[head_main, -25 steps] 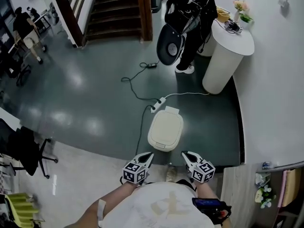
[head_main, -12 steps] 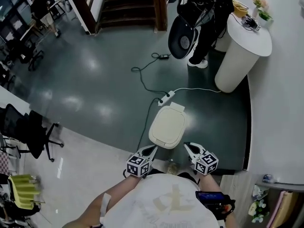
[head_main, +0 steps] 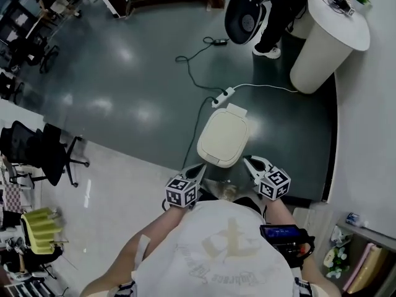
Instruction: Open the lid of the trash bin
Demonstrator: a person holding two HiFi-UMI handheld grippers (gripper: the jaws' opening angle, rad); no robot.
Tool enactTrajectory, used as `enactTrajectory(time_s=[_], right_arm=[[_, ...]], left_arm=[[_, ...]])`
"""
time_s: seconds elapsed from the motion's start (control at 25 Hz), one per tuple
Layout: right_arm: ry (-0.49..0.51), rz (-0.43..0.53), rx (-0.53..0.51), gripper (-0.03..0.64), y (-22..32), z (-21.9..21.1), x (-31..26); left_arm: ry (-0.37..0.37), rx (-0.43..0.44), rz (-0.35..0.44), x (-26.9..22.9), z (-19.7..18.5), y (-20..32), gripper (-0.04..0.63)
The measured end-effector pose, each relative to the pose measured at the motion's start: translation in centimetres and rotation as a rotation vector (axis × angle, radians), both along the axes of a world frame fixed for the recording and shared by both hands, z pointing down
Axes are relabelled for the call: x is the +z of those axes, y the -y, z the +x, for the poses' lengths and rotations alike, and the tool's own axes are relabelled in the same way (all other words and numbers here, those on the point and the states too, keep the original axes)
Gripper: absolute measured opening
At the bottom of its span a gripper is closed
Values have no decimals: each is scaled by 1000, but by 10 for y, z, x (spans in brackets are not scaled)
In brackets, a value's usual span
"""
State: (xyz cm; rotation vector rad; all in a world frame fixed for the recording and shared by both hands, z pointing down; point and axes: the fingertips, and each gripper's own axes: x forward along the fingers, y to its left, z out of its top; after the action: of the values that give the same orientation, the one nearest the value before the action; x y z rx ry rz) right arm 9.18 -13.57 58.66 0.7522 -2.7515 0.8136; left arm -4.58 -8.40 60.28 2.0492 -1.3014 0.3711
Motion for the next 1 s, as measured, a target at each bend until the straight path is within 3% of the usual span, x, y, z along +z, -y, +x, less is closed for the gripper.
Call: enactTrajectory(time_s=[0.44,0.72,1.0], right_arm=[[-17,11,31,6,31,-31,-1],[-12,-22,53,5,39,-27,19],[-10,-58,61,5,33,-33,37]], left_arm=[[-4,51,-49,27,-21,10,15],[-9,79,-95,54,0,18,15],[27,95,-132,76,-4,15,14]])
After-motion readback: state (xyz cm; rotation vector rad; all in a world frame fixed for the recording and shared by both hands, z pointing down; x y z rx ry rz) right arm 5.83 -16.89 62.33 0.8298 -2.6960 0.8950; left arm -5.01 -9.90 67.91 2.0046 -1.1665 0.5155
